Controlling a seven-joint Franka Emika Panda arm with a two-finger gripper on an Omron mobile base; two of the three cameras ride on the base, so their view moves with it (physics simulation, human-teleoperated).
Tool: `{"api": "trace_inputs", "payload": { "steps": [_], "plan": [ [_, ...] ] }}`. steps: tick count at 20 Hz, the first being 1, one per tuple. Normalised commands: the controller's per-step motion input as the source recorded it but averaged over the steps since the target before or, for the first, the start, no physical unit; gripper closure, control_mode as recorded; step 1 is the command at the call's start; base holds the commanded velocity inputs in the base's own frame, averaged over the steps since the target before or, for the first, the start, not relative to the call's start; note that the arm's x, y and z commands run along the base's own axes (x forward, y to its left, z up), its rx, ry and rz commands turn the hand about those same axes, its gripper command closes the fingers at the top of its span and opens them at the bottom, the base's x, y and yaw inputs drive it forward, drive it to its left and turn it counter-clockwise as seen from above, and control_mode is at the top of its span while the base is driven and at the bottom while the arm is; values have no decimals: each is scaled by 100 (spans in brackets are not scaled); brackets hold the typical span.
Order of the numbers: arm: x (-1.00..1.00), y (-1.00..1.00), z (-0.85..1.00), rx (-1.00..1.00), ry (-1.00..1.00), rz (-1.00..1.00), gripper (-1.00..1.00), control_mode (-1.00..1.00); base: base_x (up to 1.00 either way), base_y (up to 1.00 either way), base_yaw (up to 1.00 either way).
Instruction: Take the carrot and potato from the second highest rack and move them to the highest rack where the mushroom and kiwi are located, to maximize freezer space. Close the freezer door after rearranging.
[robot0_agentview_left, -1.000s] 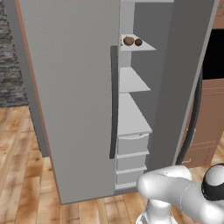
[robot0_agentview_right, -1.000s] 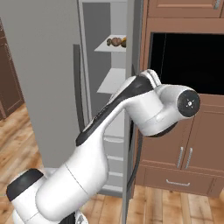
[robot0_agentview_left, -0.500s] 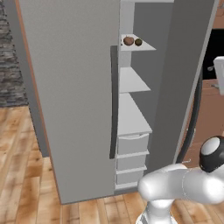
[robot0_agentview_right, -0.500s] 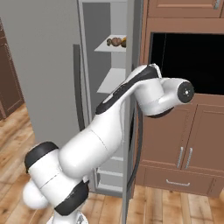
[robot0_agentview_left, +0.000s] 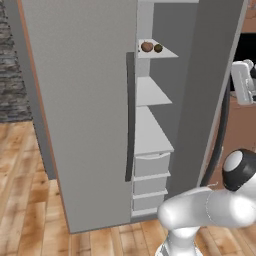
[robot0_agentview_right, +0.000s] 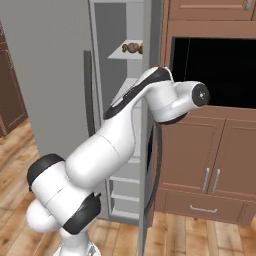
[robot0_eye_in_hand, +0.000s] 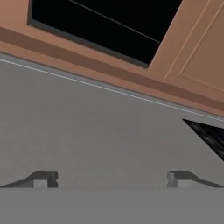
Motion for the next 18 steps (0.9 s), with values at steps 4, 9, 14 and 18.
{"api": "trace_inputs", "payload": {
  "steps": [4, 9, 14, 18],
  "plan": [
    [-18, 69, 0, 0, 0, 0, -100, -100, 0, 0, 0],
    [5, 71, 0, 1, 0, 0, -100, -100, 0, 0, 0],
    [62, 67, 0, 3, 0, 2, -100, -100, 0, 0, 0],
    [98, 58, 0, 2, 0, 2, -100, -100, 0, 0, 0]
  ]
}}
